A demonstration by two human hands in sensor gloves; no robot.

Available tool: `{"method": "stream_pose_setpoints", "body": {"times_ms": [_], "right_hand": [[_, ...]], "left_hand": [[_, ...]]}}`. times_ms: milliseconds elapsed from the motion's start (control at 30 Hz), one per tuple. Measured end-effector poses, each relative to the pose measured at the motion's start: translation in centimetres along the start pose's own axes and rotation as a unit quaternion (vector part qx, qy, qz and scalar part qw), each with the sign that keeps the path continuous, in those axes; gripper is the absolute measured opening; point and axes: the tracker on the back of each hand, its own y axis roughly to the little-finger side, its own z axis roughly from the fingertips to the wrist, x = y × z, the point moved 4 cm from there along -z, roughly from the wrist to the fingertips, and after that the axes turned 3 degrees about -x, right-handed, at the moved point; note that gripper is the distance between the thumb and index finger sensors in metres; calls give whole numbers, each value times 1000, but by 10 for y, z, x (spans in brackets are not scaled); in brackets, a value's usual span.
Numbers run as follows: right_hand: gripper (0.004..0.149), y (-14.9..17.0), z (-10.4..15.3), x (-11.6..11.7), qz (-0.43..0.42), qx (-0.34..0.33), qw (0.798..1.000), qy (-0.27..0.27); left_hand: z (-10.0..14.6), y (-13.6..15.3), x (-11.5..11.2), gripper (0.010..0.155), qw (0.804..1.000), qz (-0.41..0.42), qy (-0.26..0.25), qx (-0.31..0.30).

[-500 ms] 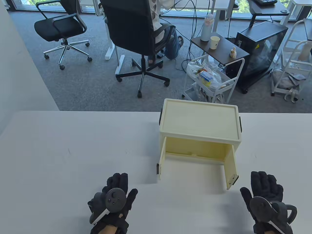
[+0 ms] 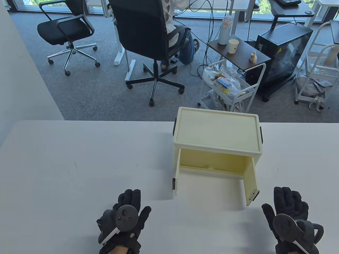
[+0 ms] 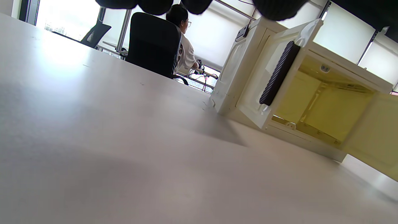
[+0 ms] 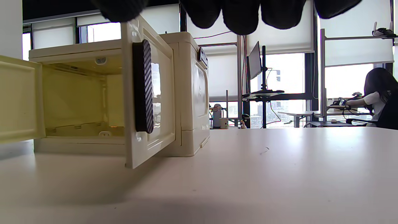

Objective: Close cabinet door

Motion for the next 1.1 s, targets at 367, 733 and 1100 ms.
{"method": "stream_pose_setpoints", "body": {"times_ms": [367,733,1100], "right_hand": [[73,2,0,-1,-17,-4,1000,7],[72,0,-1,0,-24,-12,1000,10],[73,-2,-3,-2,-25,-26,999,17]], "left_hand": [[-3,0,-9,76,1000,8,14,5],[-10,-3,-10,75,999,37,13,4],[-53,-42,8,72,1000,1,12,-8]]}}
